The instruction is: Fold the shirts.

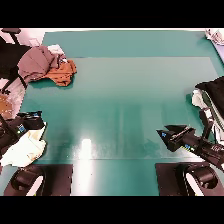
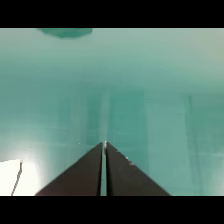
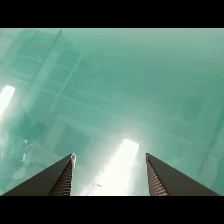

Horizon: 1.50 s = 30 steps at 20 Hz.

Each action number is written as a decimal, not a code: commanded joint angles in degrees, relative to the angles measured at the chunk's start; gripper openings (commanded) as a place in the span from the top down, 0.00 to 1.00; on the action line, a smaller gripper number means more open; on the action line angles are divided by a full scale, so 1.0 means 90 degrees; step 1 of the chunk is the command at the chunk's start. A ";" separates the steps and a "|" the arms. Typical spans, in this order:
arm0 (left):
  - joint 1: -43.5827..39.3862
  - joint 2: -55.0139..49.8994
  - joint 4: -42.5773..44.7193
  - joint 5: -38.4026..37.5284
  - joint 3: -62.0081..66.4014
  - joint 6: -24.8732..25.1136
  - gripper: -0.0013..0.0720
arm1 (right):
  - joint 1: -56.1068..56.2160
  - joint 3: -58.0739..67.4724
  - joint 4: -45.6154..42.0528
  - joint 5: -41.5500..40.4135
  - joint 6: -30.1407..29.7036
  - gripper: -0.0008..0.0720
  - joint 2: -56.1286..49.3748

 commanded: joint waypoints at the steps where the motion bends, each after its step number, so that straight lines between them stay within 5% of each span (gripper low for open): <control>1: 0.0000 0.0000 0.0005 0.0002 -0.0002 0.0000 0.90 | 0.0007 -0.0002 0.0002 0.0005 -0.0002 0.30 -0.0002; 11: 0.0000 0.0000 0.0027 0.0036 -0.0002 0.0000 0.90 | 0.0007 -0.0005 0.0005 0.0005 -0.0002 0.30 -0.0002; 16: 0.0000 0.0000 -0.0177 0.1229 -0.0002 -0.0053 0.90 | 0.0007 -0.0005 0.0010 0.0177 -0.0002 0.30 -0.0002; 24: 0.0000 -0.0015 -0.0534 0.1433 0.0355 -0.0559 0.95 | 0.0007 -0.0002 0.0005 0.0083 -0.0002 0.30 -0.0002; 27: 0.0000 -0.0367 0.0304 0.0782 0.1219 -0.0903 0.95 | 0.0007 -0.0002 0.0007 -0.0032 0.0000 0.30 -0.0002; 30: 0.0000 -0.1462 0.1134 -0.0826 0.2900 -0.0588 0.95 | 0.0007 -0.0002 0.0002 -0.0066 0.0357 0.30 -0.0010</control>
